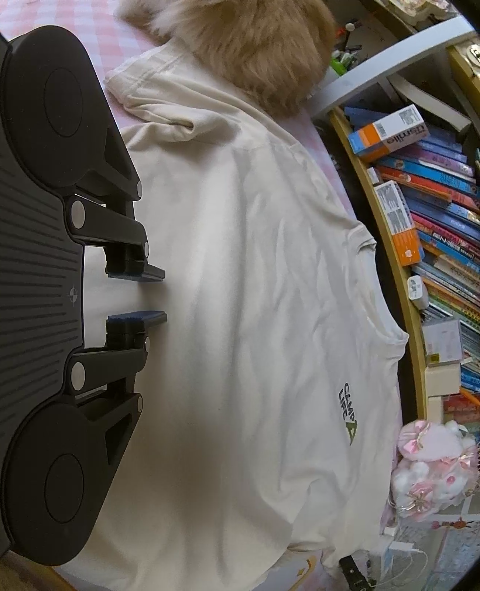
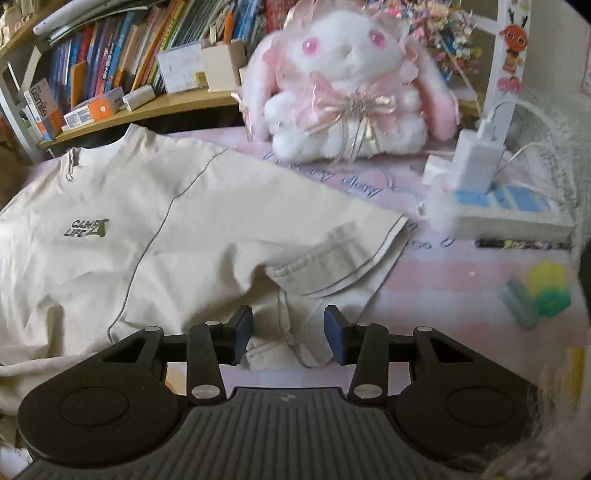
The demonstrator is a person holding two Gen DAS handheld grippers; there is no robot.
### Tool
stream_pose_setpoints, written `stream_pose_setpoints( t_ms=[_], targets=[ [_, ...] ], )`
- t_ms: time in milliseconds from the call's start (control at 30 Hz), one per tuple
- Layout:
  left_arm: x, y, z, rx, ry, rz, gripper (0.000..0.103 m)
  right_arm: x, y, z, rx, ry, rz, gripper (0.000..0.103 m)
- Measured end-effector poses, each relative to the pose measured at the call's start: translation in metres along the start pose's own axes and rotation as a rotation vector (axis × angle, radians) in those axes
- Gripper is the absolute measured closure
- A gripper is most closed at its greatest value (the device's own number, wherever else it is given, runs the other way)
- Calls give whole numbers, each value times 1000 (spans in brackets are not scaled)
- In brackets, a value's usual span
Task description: Fold clothes
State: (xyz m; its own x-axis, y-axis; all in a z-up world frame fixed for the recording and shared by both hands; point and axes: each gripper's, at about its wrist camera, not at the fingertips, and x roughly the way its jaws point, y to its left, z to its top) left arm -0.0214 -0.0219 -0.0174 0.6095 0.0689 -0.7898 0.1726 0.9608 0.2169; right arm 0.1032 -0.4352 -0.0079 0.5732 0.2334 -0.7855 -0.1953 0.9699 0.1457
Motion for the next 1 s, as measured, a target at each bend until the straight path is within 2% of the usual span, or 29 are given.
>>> stream_pose_setpoints(
  t_ms=[33, 67, 133, 200, 300, 400, 433, 500, 533, 567, 600, 667, 700, 767, 800, 833, 900, 933, 1000],
  targets=[
    [0, 0, 0, 2, 0, 0, 84, 2, 1, -1, 0, 2, 8, 72],
    [0, 0, 0, -2, -1, 0, 84, -3, 4, 0, -20, -6, 17, 102],
    [0, 0, -1, -9, -3, 0, 84, -14, 9, 2, -58, -24, 34, 101],
    [-1, 1, -2, -16, -5, 0, 84, -42, 8, 1, -39, -83, 45, 101],
    [0, 0, -2, -22, -12, 4, 84, -56, 1, -9, -6, 9, 85, 101],
    [1, 1, 0, -18, -11, 0, 84, -47, 0, -19, -46, 128, 85, 100],
    [1, 1, 1, -15, -11, 0, 84, -45, 0, -23, -57, 164, 84, 96],
    [1, 0, 1, -9, -13, 5, 84, -50, -9, -16, 33, 88, 74, 80],
    [1, -1, 1, -6, -14, 7, 84, -52, -13, -13, 89, 41, 72, 58],
    [1, -1, 1, -3, -14, 9, 84, -54, -18, -9, 143, -4, 70, 53],
    [1, -1, 1, -3, -14, 10, 84, -48, -19, -7, 175, -1, 59, 54],
    [1, -2, 0, -9, -15, 13, 84, -37, -21, -3, 238, 4, 36, 65],
    [1, -2, 0, -13, -16, 14, 84, -31, -17, -4, 223, 16, 21, 67],
    [-1, -3, -1, -15, -17, 20, 84, -20, -9, -7, 194, 39, -8, 83],
    [-1, -4, -2, -16, -16, 21, 84, -14, -4, -8, 176, 50, -24, 88],
    [-2, -4, -2, -17, -15, 21, 84, -13, 3, -8, 110, 53, -57, 95],
    [-3, -4, -3, -20, -12, 19, 84, -10, 11, -6, -4, 48, -137, 99],
    [-4, -4, -4, -23, -10, 15, 84, -7, 10, -5, -47, 52, -223, 103],
    [-6, -3, -6, -34, -7, 7, 84, 1, 1, -6, -117, 36, -358, 102]
  ],
)
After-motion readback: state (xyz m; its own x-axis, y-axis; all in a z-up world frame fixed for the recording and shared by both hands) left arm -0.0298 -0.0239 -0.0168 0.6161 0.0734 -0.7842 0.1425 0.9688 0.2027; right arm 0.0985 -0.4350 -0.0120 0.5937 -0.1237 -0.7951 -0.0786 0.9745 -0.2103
